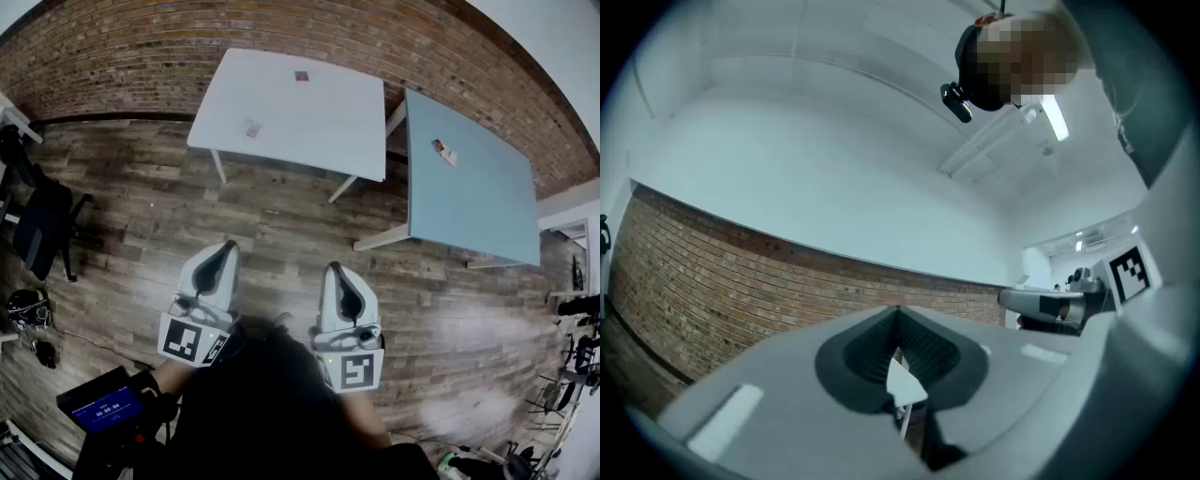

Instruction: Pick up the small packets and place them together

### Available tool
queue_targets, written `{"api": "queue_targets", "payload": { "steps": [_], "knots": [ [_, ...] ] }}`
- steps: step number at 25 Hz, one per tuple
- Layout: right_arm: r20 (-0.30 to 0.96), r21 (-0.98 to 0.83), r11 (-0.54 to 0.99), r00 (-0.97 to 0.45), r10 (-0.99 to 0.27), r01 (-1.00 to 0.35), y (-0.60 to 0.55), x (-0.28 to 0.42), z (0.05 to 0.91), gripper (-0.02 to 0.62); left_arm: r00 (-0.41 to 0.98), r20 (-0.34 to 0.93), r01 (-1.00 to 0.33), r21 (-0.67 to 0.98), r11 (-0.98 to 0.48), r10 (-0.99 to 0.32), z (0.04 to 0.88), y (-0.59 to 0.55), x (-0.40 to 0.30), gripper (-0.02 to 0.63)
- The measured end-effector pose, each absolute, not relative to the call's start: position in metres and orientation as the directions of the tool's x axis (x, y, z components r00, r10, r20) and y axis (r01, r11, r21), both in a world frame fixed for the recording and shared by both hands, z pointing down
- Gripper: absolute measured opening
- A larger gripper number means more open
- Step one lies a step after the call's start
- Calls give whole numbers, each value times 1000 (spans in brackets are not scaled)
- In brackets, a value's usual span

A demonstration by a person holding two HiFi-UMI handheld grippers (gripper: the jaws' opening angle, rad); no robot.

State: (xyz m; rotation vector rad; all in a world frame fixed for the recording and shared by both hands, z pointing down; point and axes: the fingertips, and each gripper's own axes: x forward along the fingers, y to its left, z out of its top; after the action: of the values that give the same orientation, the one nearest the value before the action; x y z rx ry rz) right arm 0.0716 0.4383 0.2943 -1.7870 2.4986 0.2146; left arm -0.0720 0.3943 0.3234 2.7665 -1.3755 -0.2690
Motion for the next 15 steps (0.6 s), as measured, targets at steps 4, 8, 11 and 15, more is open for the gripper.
{"api": "queue_targets", "payload": {
  "steps": [4, 8, 11, 15],
  "knots": [
    [-124, 72, 316, -323, -938, -946, 439, 74, 297, 0, 591, -148, -788, 103, -607, -793, 319, 396, -68, 0],
    [-90, 44, 321, -324, -942, -946, 439, 79, 304, 2, 587, -158, -789, 108, -605, -794, 317, 395, -70, -1],
    [-85, 25, 326, -327, -941, -945, 437, 84, 307, 2, 576, -159, -797, 110, -594, -802, 318, 395, -70, 0],
    [-78, 7, 318, -317, -945, -948, 440, 104, 315, 2, 544, -168, -823, 81, -562, -822, 318, 401, -63, 0]
  ]
}}
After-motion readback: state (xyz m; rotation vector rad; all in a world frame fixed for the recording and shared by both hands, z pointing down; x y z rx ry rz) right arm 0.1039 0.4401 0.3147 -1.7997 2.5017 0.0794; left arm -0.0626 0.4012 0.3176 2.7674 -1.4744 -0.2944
